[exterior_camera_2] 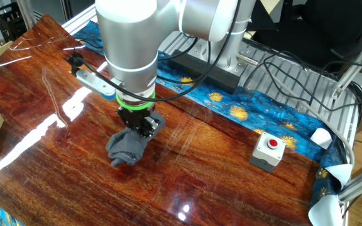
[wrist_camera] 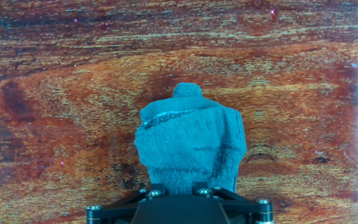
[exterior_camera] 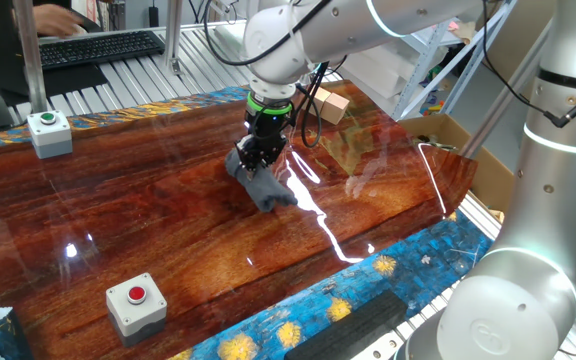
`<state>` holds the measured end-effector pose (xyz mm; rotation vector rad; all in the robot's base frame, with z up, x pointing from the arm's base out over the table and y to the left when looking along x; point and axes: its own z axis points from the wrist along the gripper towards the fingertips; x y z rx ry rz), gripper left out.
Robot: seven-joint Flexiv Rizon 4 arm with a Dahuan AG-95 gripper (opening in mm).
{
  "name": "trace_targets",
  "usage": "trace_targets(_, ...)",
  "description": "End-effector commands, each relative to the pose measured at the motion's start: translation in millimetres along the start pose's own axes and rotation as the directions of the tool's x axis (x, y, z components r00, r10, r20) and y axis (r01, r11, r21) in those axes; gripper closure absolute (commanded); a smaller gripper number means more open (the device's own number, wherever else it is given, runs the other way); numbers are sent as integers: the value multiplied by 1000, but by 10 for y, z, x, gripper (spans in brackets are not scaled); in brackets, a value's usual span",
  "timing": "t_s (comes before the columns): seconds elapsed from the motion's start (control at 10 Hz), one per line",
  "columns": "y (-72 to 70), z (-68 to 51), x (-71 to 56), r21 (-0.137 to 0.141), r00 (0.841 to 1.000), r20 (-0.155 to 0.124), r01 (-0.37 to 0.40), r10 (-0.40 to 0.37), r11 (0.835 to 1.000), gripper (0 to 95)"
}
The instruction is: Clean the table with a cloth
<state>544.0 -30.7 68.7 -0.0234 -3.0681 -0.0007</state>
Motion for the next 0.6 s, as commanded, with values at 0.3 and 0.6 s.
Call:
trace_targets(0.3,16,-12,23,1,1000,-11,-8,8,1000,0)
trace_targets(0.6,34,-24,52,4,1000,-18,-18,18,1000,0)
